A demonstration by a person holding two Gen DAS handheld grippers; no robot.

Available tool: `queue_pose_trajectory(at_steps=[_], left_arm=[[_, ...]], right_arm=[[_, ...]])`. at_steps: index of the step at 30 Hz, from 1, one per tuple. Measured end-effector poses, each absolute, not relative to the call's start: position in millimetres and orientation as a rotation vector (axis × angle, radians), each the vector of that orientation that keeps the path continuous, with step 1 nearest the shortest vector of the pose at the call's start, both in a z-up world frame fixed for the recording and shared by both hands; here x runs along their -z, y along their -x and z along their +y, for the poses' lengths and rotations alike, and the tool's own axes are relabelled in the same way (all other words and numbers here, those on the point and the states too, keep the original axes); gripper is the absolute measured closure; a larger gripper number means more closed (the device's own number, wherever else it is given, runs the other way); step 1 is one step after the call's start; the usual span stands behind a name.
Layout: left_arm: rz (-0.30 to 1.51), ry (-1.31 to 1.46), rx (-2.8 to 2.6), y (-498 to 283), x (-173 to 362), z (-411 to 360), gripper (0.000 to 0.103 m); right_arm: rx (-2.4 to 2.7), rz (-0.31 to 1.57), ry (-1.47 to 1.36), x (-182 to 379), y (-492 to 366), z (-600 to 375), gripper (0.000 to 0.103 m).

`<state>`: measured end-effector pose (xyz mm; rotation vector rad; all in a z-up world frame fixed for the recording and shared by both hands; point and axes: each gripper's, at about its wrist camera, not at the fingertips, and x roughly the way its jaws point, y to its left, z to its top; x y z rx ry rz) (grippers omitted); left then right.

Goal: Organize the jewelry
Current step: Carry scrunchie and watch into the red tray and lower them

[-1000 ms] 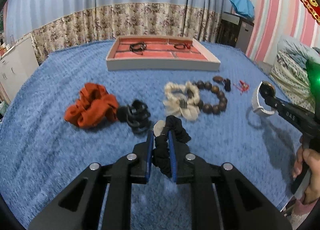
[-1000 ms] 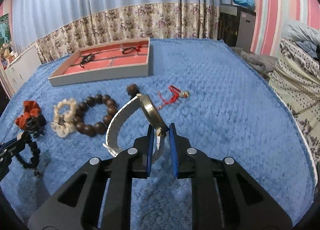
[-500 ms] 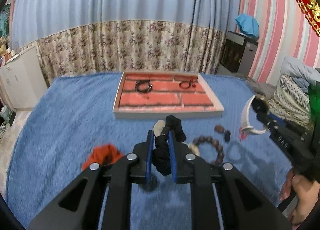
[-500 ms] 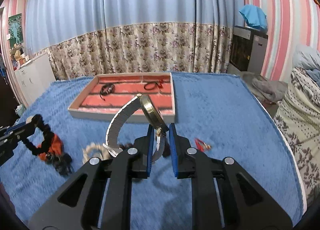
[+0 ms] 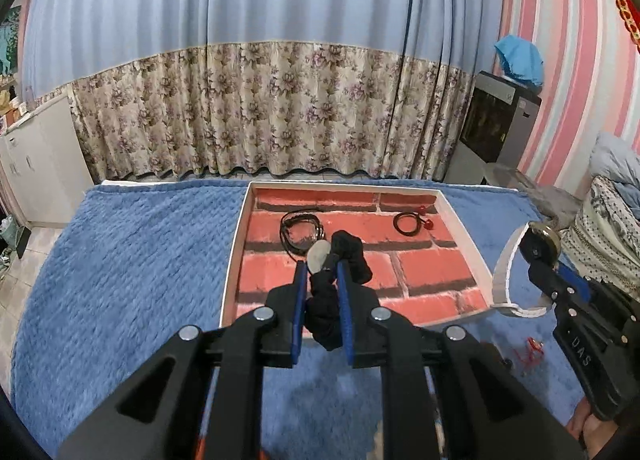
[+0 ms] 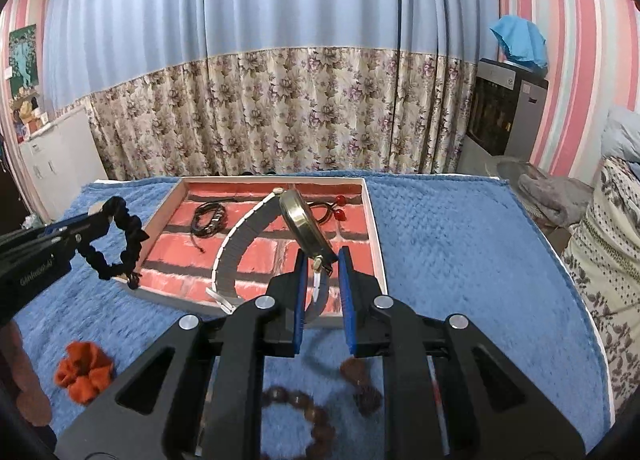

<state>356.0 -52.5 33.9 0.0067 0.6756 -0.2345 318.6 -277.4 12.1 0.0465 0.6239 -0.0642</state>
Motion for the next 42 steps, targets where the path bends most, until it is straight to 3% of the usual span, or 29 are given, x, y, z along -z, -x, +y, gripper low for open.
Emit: queue_pose_trajectory(at_steps=[20, 42], left_arm=[[0.781, -0.001, 0.235, -464.9, 21.5, -66.0, 0.087], [0.860, -0.063, 0.166, -500.6, 66.5, -63.0, 0.087]], right_arm=[[0.106, 0.728, -0.063, 39.3, -436.1, -287.1, 0.087], [0.134, 0.852, -0.087, 86.9, -481.6, -295.8, 0.087]])
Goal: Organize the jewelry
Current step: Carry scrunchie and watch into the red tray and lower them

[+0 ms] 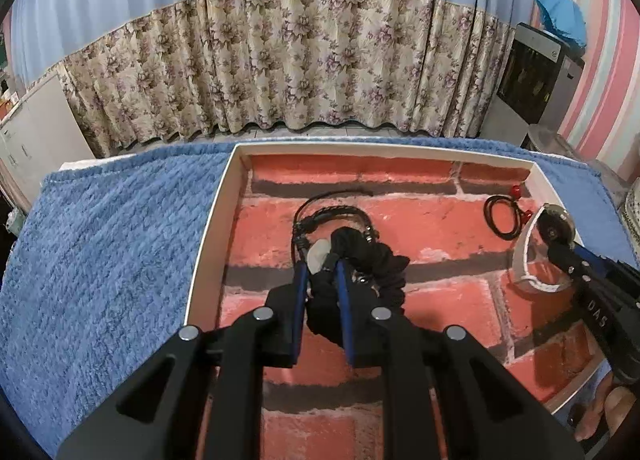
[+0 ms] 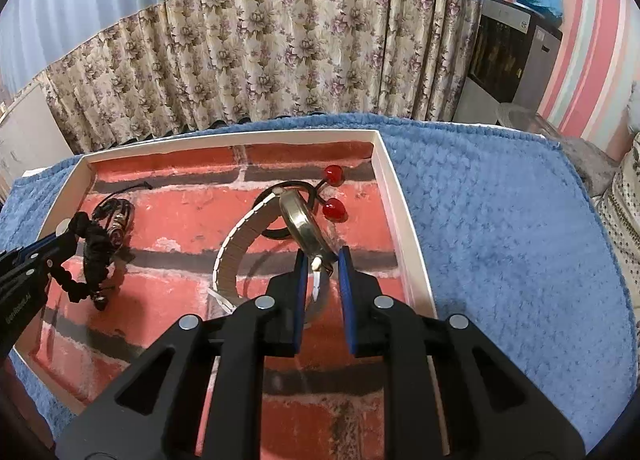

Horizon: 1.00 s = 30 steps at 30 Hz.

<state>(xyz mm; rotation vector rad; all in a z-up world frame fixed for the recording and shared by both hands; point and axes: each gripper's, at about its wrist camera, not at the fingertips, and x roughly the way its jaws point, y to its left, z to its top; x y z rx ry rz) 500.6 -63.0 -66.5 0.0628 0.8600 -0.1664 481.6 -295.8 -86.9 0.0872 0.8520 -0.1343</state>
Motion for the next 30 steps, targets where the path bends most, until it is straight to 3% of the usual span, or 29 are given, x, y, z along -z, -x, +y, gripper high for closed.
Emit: queue_pose_trajectory(at_steps=[23, 30], left_arm=[[0.893, -0.086, 0.157, -508.5, 82.2, -66.7, 0.086], [0.916, -0.084, 0.149, -509.1, 81.5, -65.6, 0.086]], right_arm=[[0.124, 0.915, -0.080, 101.4, -490.7, -297.8, 0.087], [0.120, 0.916, -0.060, 98.2, -489.6, -294.2, 0.080]])
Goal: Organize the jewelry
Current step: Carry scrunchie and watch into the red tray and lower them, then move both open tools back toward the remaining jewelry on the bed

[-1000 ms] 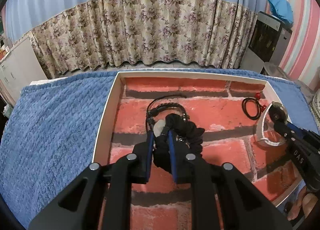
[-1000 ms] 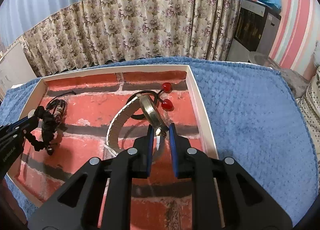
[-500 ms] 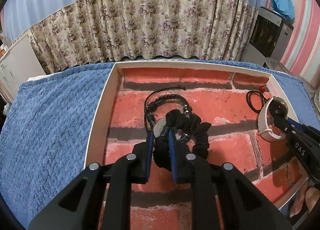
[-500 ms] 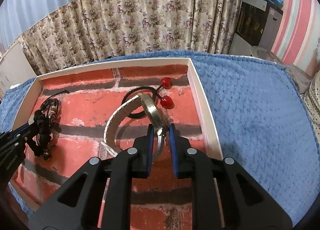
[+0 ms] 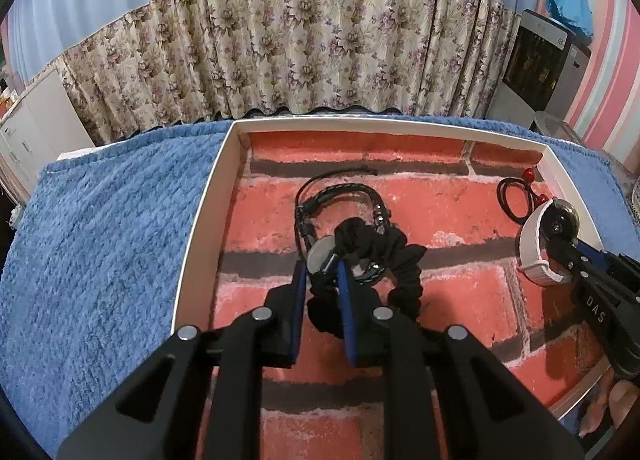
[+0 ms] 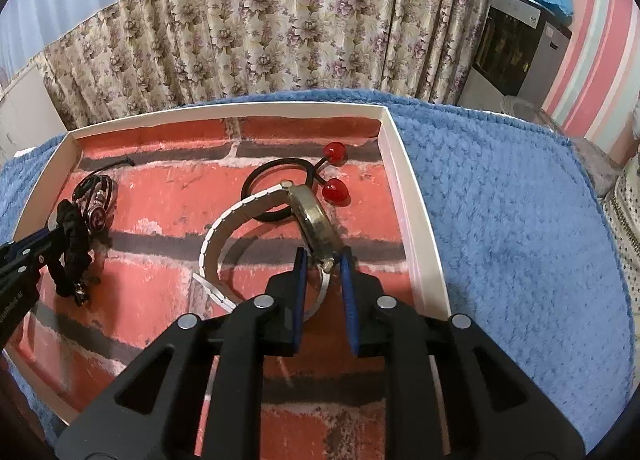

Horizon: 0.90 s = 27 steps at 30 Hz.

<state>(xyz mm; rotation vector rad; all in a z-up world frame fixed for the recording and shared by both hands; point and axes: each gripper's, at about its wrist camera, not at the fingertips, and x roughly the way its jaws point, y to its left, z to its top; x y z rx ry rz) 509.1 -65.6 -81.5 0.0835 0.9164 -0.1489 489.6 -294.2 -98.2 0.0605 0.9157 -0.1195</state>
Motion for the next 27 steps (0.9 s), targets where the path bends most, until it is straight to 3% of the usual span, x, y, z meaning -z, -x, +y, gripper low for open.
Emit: queue_pose_trajectory(at_steps=[2, 3, 4, 5, 8, 9, 15, 19, 27], left_arm=[[0.917, -0.084, 0.150, -506.2, 78.8, -64.8, 0.085], [0.919, -0.082, 0.154, -504.2, 77.3, -64.8, 0.075], [0.918, -0.081, 0.156, -502.4, 74.5, -65.4, 0.057], [0.905, -0.084, 0.149, -499.0, 70.3, -65.3, 0.051], [0.879, -0.089, 0.159, -487.3, 56.5, -63.8, 0.049], [0.878, -0.085, 0.166, -484.9, 52.7, -63.3, 0.048], [0.818, -0.037, 0.168, -460.3, 3.1, -45.4, 0.020], [0.750, -0.067, 0.167, -430.6, -32.0, -28.9, 0.012], [0.726, -0.091, 0.196, -371.6, -46.5, -5.6, 0.010]], right_arm=[[0.120, 0.902, -0.062, 92.4, -486.4, -294.2, 0.073], [0.116, 0.888, -0.062, 86.3, -483.5, -294.4, 0.066], [0.115, 0.879, -0.056, 81.0, -481.5, -293.1, 0.061], [0.114, 0.871, -0.050, 76.7, -479.9, -292.4, 0.060], [0.130, 0.822, -0.030, 55.1, -469.6, -294.2, 0.057], [0.137, 0.802, -0.029, 46.5, -465.4, -296.4, 0.050], [0.148, 0.727, -0.023, 3.7, -435.4, -312.3, 0.021], [0.171, 0.674, -0.014, -19.8, -404.7, -321.7, 0.005], [0.172, 0.610, -0.065, -39.8, -346.1, -337.0, 0.004]])
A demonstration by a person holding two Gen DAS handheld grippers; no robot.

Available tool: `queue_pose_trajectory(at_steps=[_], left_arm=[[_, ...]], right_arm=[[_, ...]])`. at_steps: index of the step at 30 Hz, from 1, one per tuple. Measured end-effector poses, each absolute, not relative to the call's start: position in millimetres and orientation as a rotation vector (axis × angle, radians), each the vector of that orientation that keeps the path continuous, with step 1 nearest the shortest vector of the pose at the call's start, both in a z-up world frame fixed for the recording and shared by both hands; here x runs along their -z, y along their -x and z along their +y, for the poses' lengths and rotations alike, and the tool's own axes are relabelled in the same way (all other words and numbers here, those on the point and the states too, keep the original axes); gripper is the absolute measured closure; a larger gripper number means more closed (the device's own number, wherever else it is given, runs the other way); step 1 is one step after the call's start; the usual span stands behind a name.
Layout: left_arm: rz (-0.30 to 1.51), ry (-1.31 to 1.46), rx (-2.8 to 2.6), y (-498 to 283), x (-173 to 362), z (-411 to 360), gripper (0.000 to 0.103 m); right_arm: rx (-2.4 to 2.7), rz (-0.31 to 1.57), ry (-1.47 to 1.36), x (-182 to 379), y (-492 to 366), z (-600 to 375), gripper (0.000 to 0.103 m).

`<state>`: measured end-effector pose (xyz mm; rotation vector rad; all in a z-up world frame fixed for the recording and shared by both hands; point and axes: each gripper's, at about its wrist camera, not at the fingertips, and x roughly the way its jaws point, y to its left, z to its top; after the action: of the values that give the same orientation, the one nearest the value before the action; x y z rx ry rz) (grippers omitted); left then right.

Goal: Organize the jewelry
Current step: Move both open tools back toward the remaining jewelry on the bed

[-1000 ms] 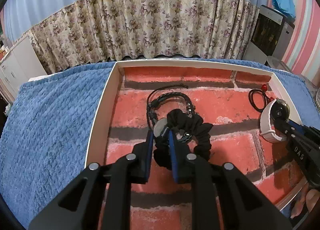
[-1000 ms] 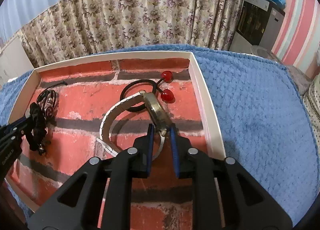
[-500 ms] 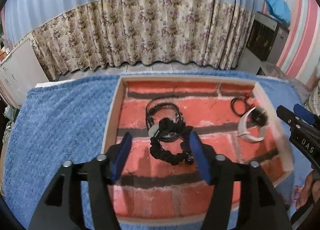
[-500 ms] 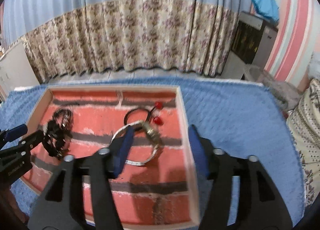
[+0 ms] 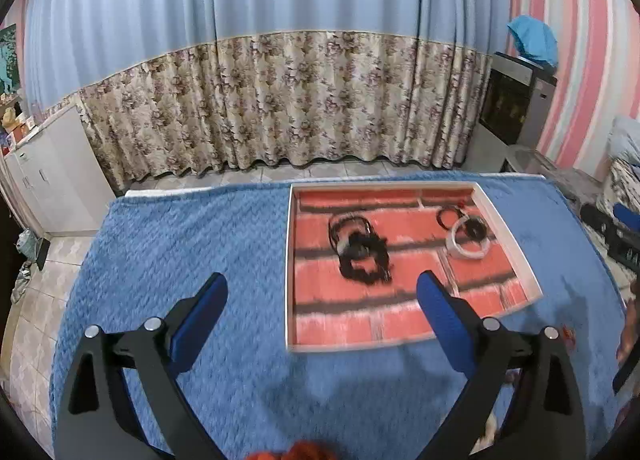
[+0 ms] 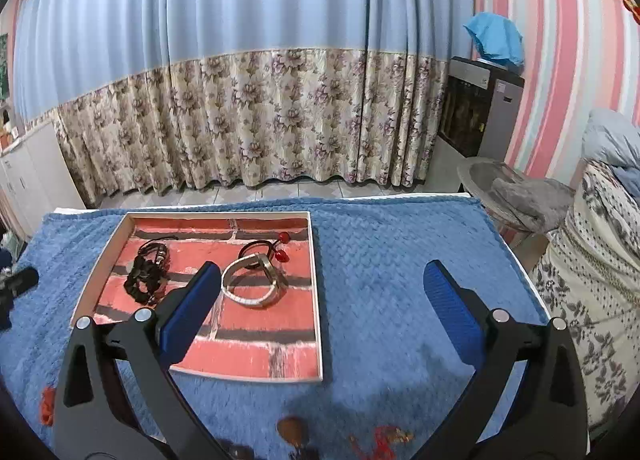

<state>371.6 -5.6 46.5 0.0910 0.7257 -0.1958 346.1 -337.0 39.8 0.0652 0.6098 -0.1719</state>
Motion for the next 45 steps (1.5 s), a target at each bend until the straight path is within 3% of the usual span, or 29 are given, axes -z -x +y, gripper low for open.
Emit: queue_pose_trajectory(at_steps=[11, 21, 33, 45], left_arm=[[0.700, -0.068, 0.182, -302.1, -36.6, 27.7, 0.007], [0.701, -0.078, 0.121, -259.3, -5.4, 52.2, 0.007], [0.774, -0.059, 0.095, -255.5, 51.4, 70.2, 0.007], [0.798, -0.051, 0.109, -261.0, 74.8, 73.3, 0.007]], right_arm=[[0.165, 0.610, -0.032, -34.8, -281.0, -316.5, 0.004], [0.115, 0.618, -0.016, 4.6, -233.7, -268.5, 0.004], [0.053, 0.704, 0.010, 57.4, -223.9, -210.7, 0.006], [0.030, 0.779, 0.021, 85.4, -235.4, -199.5, 0.027]])
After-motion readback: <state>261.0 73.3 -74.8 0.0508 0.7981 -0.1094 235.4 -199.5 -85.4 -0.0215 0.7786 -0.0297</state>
